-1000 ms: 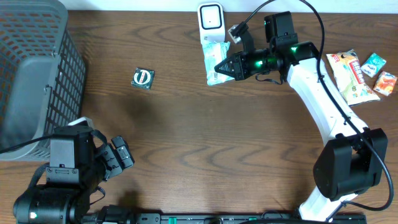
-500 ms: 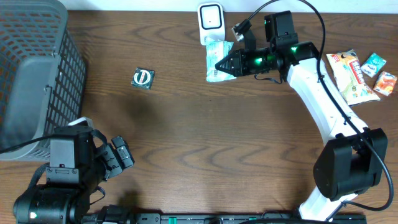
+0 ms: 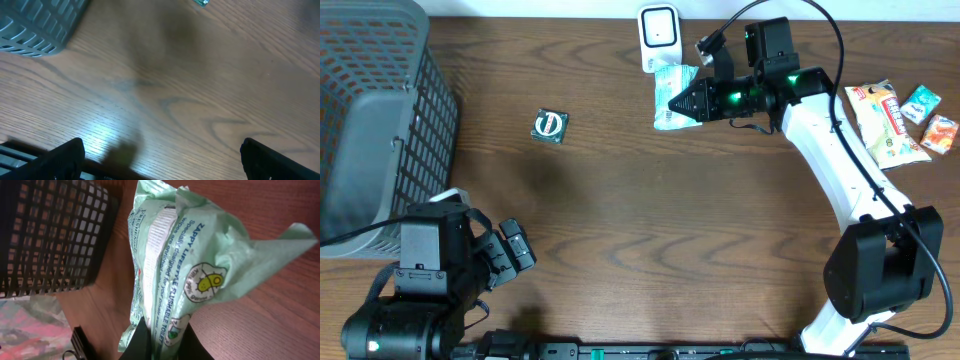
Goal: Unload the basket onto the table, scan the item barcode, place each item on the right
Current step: 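Swing the wipes pack left in front of the scanner window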
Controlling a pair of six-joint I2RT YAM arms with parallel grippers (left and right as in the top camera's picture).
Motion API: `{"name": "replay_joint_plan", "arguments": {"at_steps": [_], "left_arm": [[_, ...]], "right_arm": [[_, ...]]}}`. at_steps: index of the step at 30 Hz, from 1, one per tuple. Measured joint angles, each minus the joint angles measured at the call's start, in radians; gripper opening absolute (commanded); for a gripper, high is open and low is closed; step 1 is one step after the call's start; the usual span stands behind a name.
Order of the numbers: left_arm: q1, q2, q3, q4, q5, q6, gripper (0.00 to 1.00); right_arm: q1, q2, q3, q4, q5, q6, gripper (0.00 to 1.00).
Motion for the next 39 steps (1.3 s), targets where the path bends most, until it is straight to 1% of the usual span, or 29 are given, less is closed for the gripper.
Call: {"name": "replay_joint_plan", "arguments": {"at_steps": [39], "left_arm": [[0.0, 0.0, 0.0, 0.0, 0.0, 0.0, 0.98]], "right_arm": [[0.0, 0.0, 0.0, 0.023, 0.011, 0.0, 0.01]]}}
